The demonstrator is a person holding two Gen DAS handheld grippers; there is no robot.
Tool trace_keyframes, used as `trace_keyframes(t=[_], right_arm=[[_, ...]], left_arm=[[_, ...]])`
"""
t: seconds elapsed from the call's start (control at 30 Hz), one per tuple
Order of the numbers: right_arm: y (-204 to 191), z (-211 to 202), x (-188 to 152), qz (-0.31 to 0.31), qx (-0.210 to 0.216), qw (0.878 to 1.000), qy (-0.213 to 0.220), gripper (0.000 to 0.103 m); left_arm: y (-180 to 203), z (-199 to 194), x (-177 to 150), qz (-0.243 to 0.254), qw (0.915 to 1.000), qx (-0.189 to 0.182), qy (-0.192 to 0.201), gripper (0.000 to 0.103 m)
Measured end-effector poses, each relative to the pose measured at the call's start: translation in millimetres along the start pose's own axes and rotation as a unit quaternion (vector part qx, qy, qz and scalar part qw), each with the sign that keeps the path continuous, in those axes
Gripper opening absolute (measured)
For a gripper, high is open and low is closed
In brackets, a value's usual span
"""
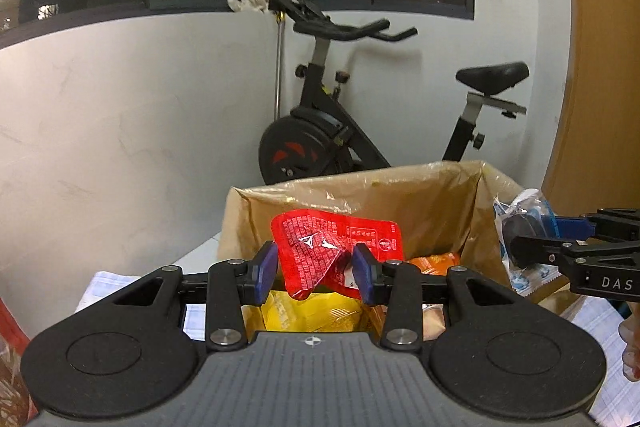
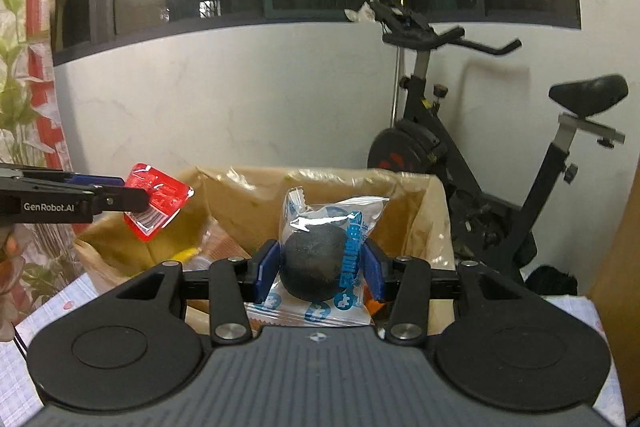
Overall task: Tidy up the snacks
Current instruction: 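Release the red packet from the left tool into the box while the right tool releases the ball, then move the left tool to the orange wafer bar while the right tool approaches the red meat packet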
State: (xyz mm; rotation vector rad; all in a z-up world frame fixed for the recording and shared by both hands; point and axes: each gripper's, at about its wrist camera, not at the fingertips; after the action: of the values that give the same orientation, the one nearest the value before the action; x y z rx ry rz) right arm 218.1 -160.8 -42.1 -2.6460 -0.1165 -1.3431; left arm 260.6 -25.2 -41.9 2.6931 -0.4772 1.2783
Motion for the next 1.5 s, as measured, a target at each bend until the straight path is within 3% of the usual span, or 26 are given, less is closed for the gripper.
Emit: trace_keyframes(t=[0.1, 0.23, 0.33, 0.57, 0.97, 1.4, 1.5], right_arm=[[6, 8, -3, 0.009, -0.004, 1.0, -0.01, 0.047], [13, 13, -2, 0.02, -0.014, 1.0, -0.009, 0.049], [14, 10, 0, 0.028, -0.017, 0.999, -0.001, 0.057], [4, -11, -3, 0.034, 0.004, 0.999, 0.017, 0.057], [-17, -51, -34, 0.046, 0.021, 0.998, 0.034, 0.057], [-27, -55, -102, 0.034, 0.006, 0.999, -0.001, 0.057], [-25, -44, -122, 0.039, 0.005, 0.999, -0.018, 0.057]], left_arm=[[-5, 10, -1, -0.002, 0.9997, -0.022, -0.013, 0.046], [-5, 16, -1, 0.0, 0.9997, -0.023, -0.012, 0.069], [-9, 13, -3, -0.008, 0.9998, -0.016, -0.008, 0.069], [-21, -16, -13, -0.034, 0.9992, -0.02, -0.003, 0.069], [-45, -81, -58, -0.055, 0.9984, -0.004, 0.012, 0.068], [-22, -53, -130, -0.091, 0.9933, -0.056, -0.044, 0.066], [-15, -41, -144, -0.08, 0.9938, -0.047, -0.061, 0.066]])
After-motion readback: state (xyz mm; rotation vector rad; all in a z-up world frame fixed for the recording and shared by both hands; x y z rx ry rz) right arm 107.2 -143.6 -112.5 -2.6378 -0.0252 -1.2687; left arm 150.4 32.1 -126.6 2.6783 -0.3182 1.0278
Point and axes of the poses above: each gripper's, at about its wrist camera, not at the fingertips, and z roughly the way its jaws point, y to its right, x to its top, and after that the axes turned 11 degrees about -y, right-handed
